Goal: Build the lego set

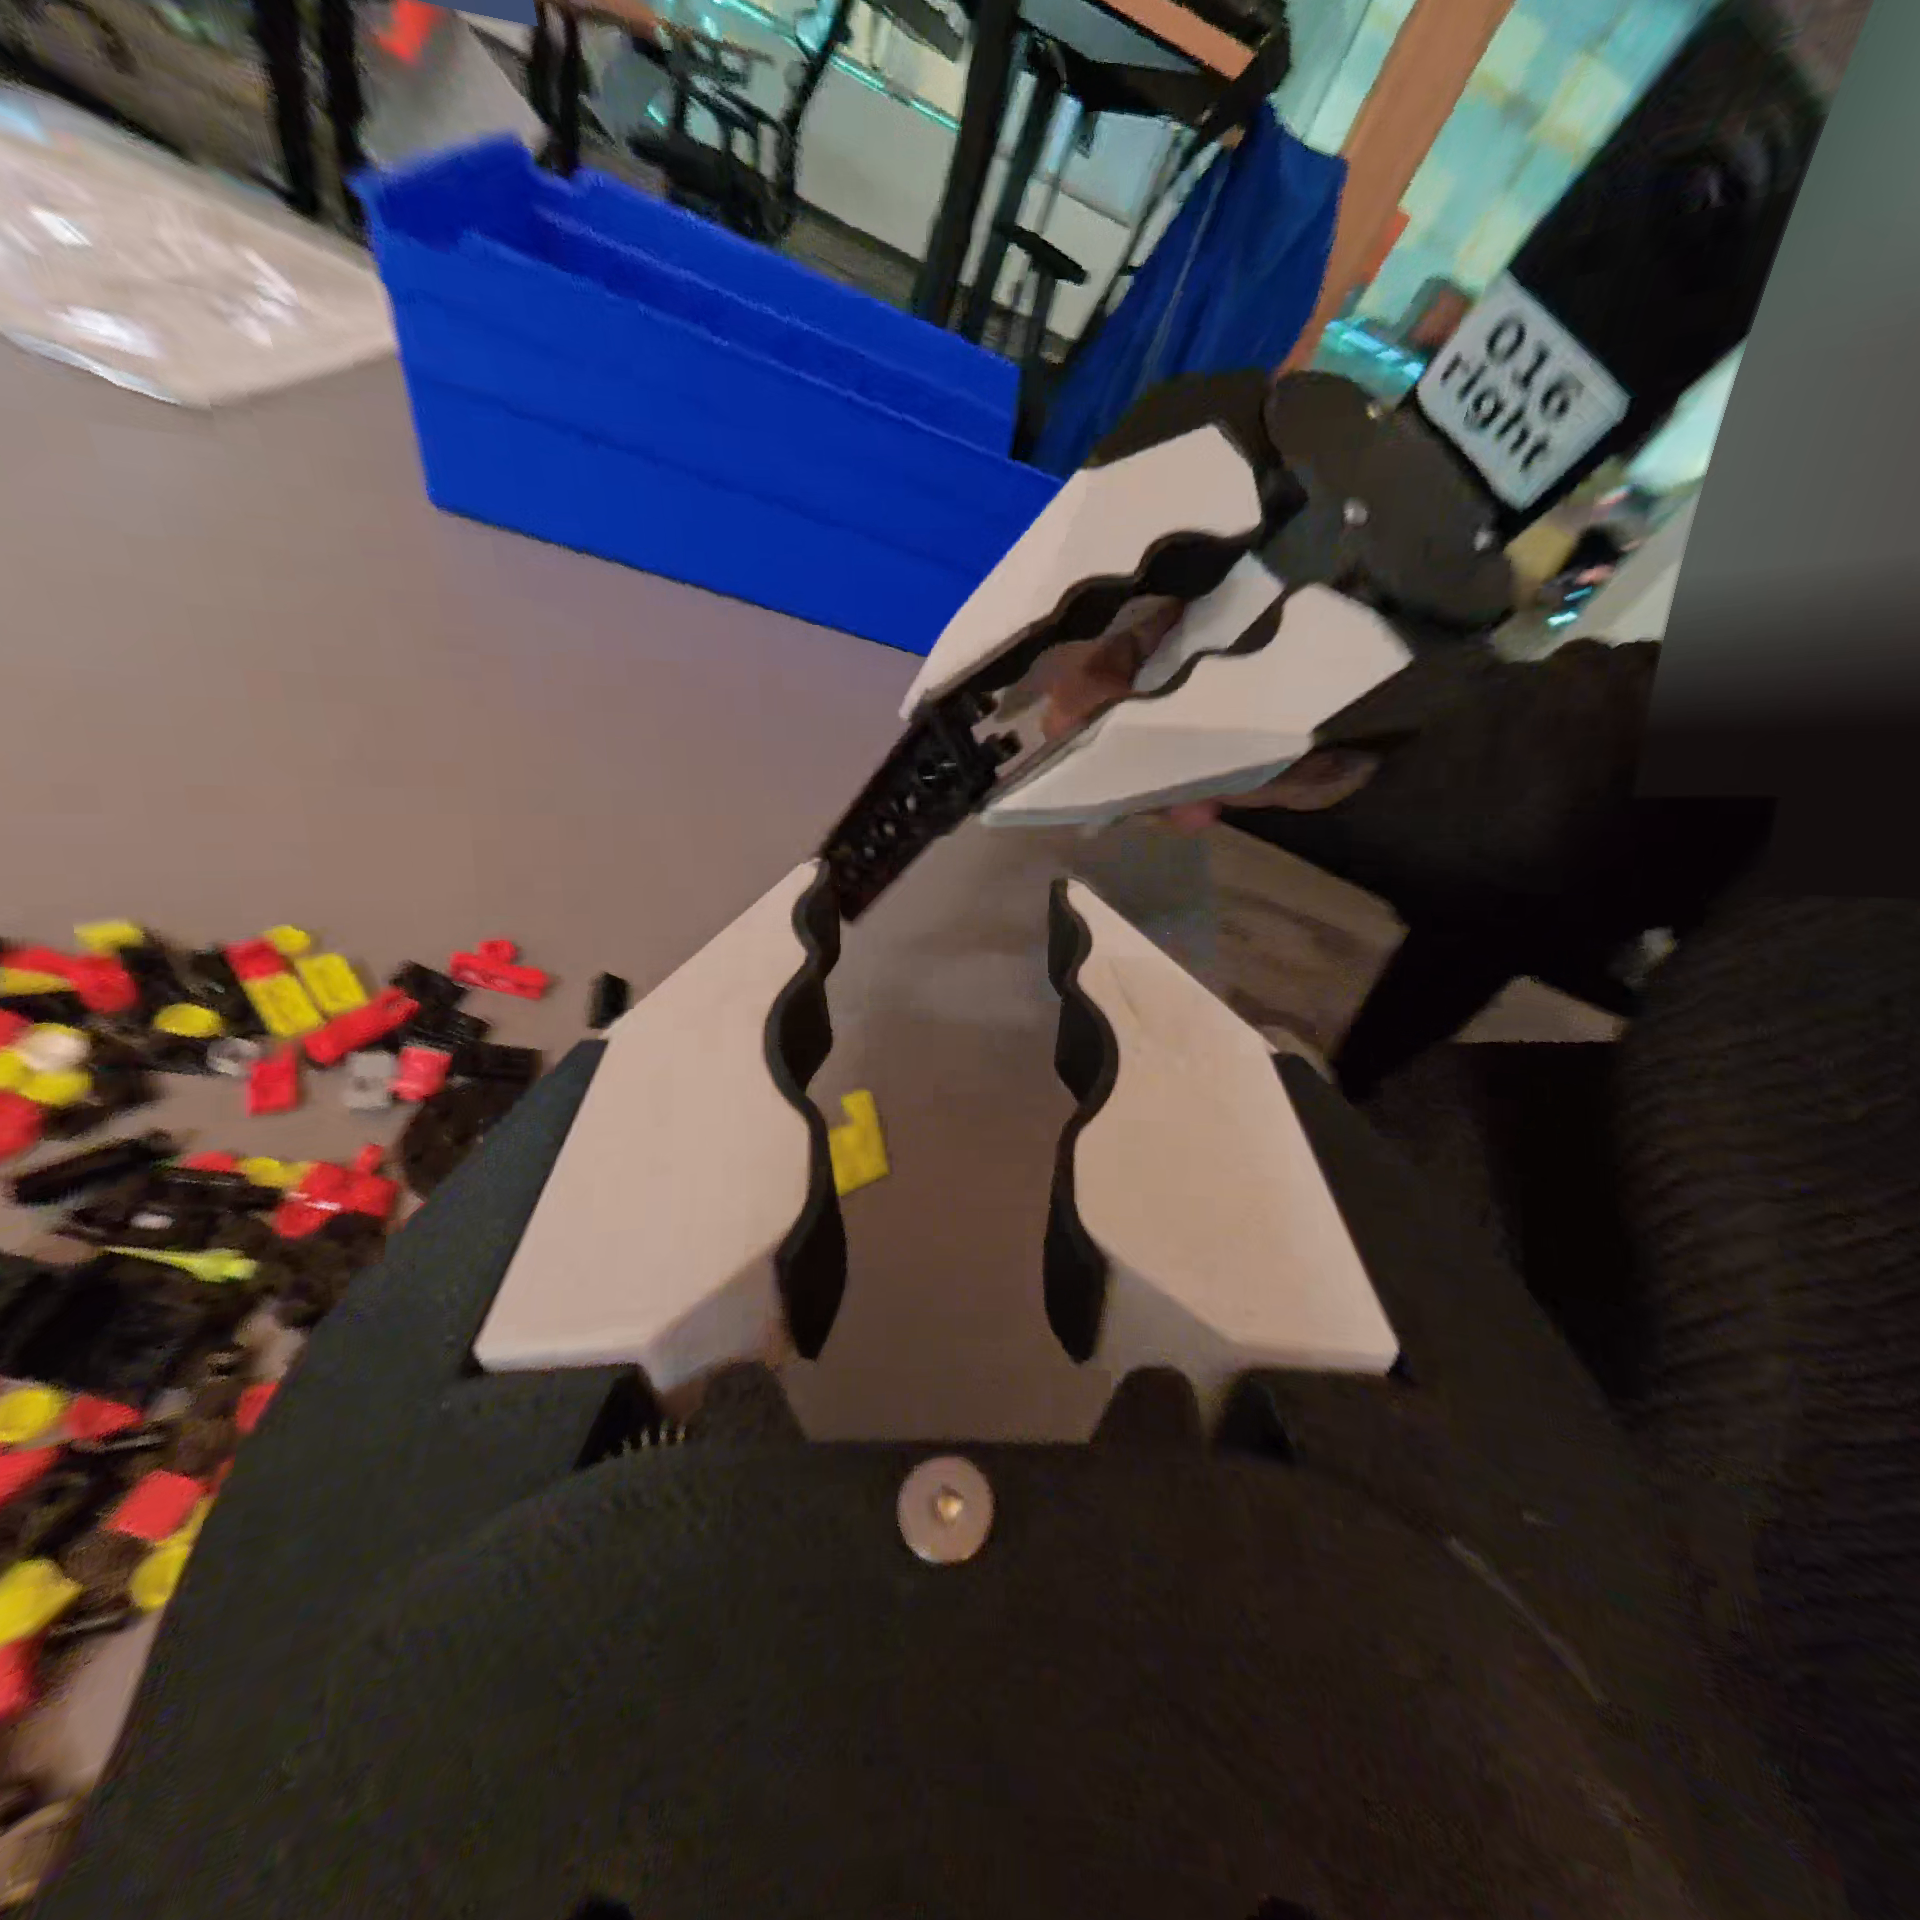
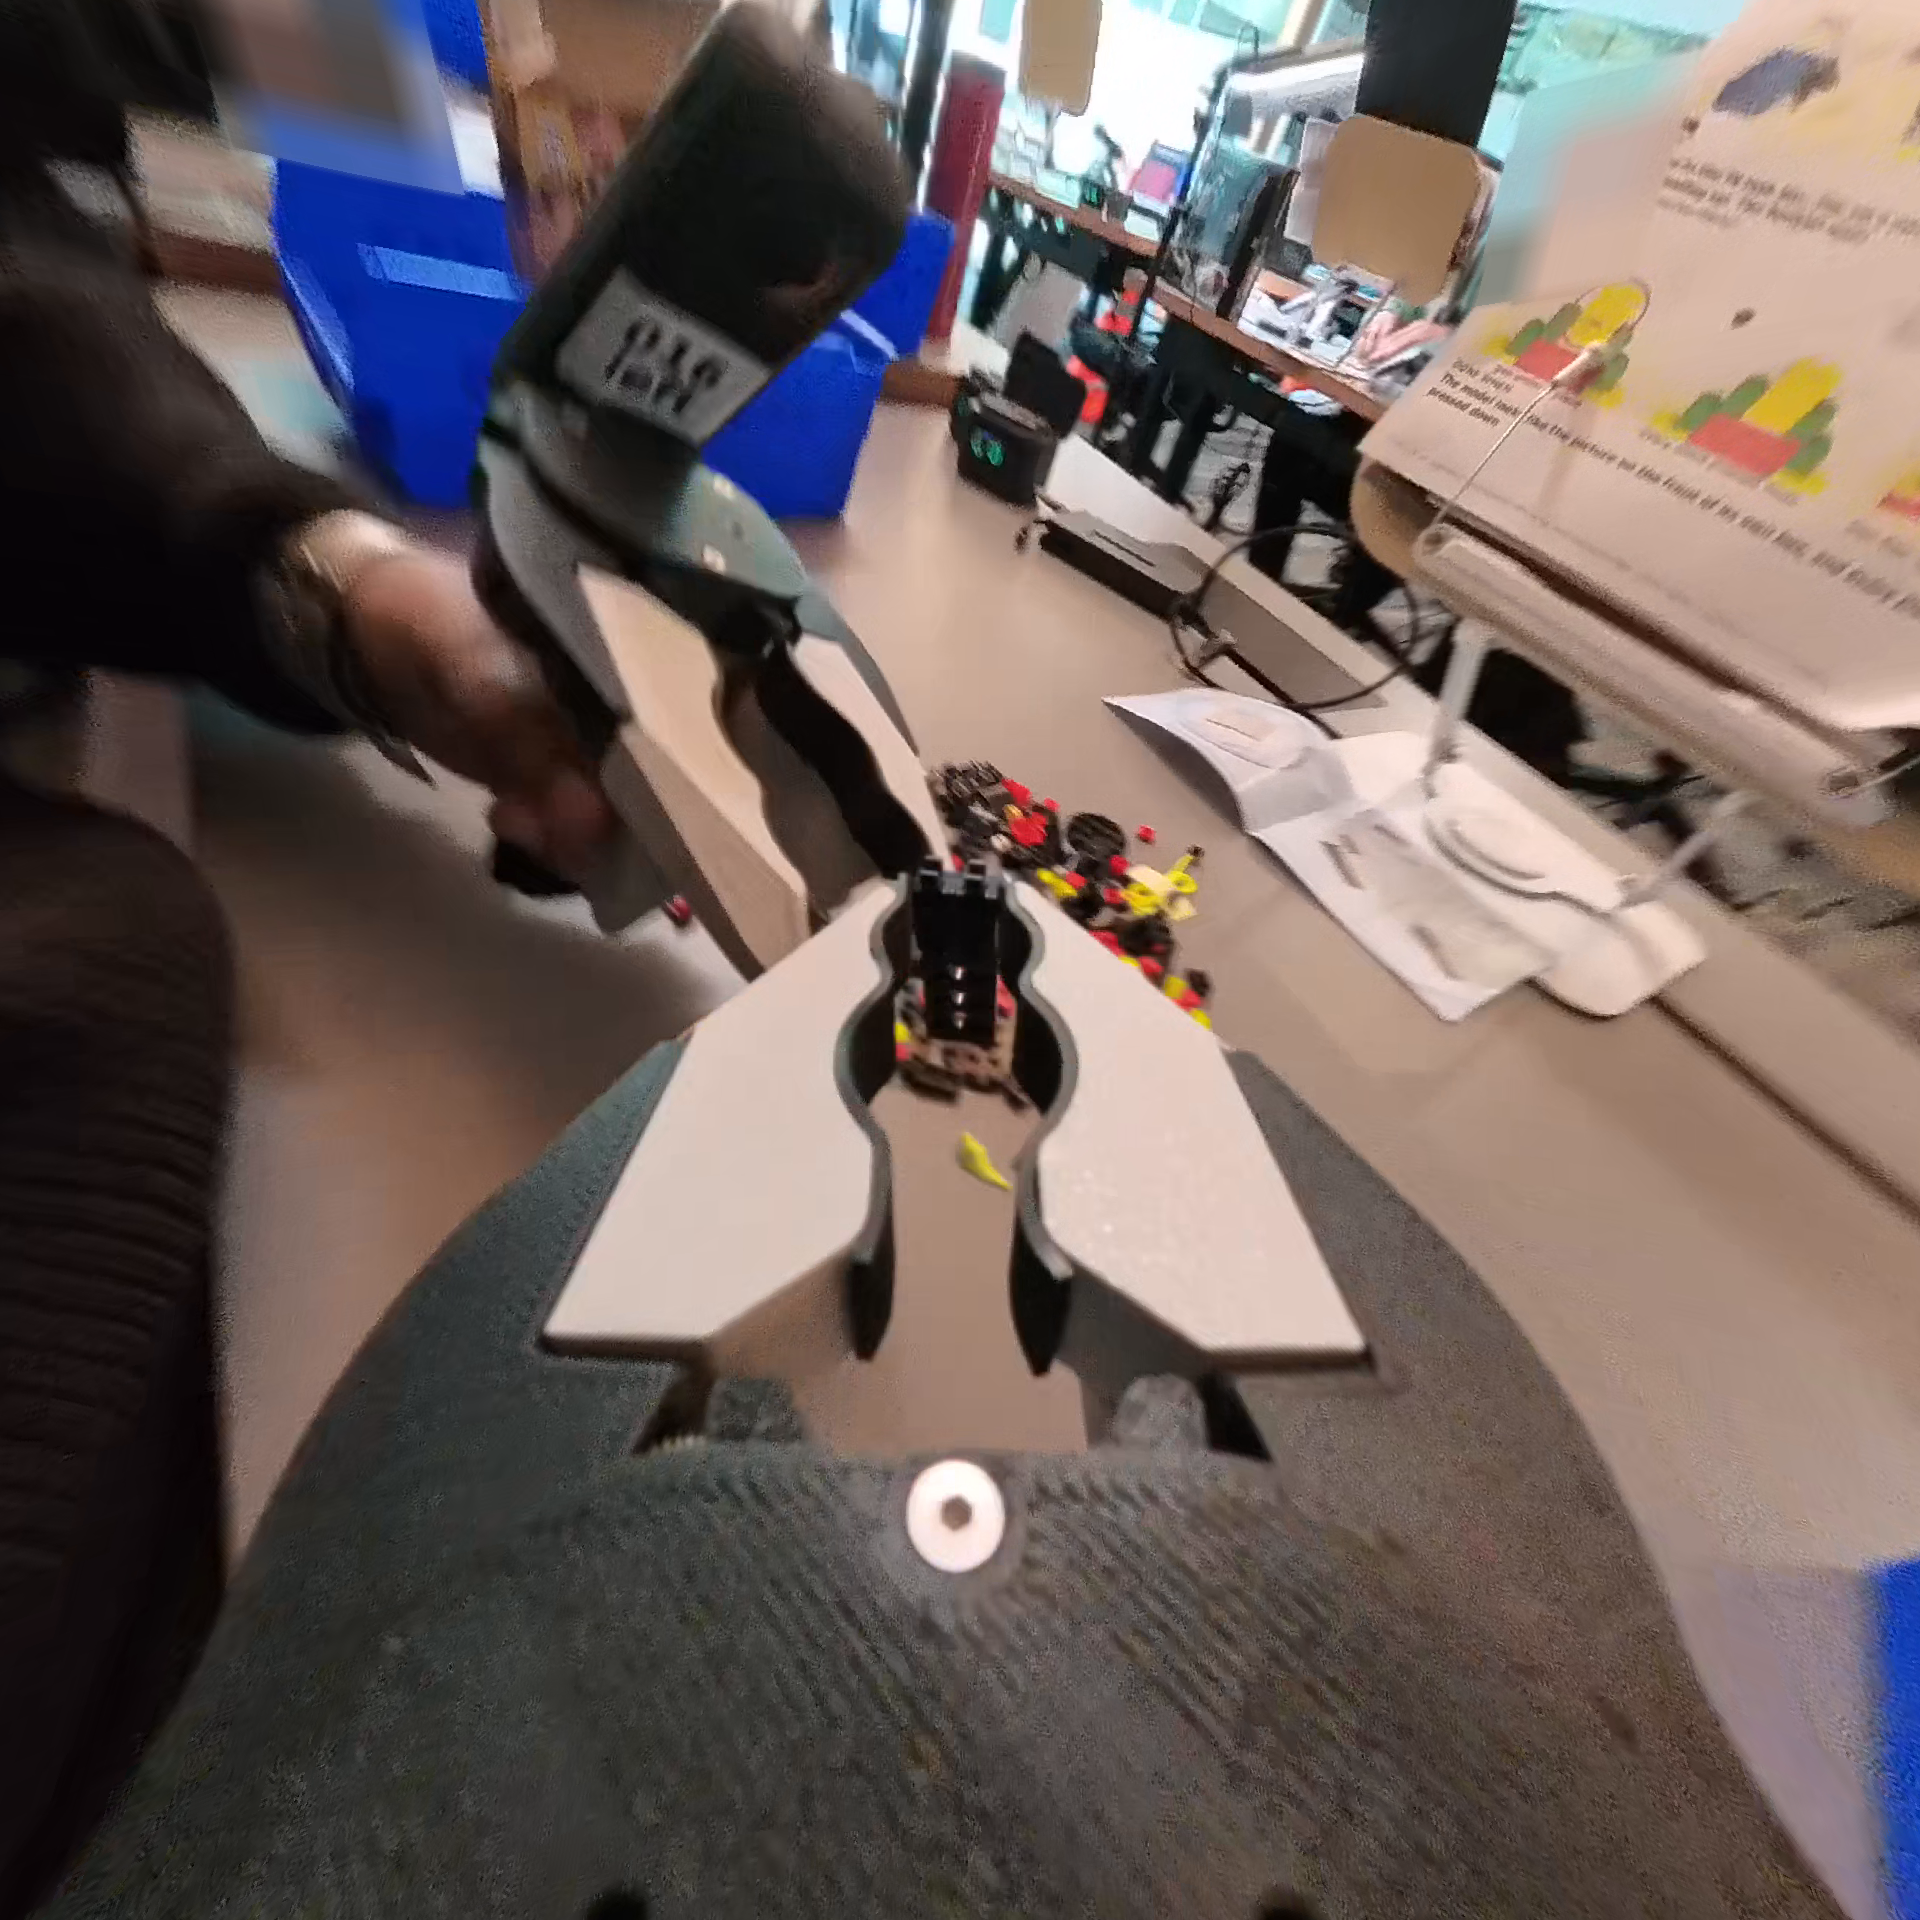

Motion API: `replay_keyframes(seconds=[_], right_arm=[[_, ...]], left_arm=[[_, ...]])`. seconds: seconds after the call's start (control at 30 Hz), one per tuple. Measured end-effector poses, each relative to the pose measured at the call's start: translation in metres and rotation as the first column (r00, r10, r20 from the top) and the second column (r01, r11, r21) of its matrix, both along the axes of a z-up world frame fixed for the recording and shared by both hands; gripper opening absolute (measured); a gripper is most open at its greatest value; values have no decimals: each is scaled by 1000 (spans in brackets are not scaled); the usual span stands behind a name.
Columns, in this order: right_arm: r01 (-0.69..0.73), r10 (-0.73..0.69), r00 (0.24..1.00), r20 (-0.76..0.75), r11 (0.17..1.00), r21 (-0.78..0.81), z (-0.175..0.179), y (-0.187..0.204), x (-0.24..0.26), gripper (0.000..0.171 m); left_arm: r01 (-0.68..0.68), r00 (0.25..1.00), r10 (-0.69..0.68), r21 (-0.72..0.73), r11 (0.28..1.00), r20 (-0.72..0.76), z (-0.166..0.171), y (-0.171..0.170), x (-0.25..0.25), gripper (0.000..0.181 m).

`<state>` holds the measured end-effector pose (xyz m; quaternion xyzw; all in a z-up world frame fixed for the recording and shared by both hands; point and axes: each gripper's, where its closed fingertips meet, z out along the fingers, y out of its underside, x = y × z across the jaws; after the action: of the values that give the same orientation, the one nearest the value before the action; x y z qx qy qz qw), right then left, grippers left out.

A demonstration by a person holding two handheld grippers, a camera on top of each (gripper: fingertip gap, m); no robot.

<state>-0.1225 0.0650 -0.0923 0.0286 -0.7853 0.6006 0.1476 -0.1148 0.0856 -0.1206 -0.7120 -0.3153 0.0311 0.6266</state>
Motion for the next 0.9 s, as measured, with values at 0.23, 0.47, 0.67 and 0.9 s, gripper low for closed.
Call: replay_keyframes(seconds=[0.23,0.47,0.67,0.9], right_arm=[[-17,62,955,291,988,-153,11,-6,2,15],[-43,131,904,407,975,-218,14,-3,0,21],[-139,293,805,516,939,-316,22,6,5,20],[-252,428,744,512,891,-378,32,4,28,26]], left_arm=[[-189,943,161,-70,980,-290,18,-9,-13,19],[-171,933,144,-54,984,-329,23,-8,-10,2],[-53,958,60,31,998,-280,31,-2,3,2],[83,962,-55,97,992,-268,39,11,22,2]])
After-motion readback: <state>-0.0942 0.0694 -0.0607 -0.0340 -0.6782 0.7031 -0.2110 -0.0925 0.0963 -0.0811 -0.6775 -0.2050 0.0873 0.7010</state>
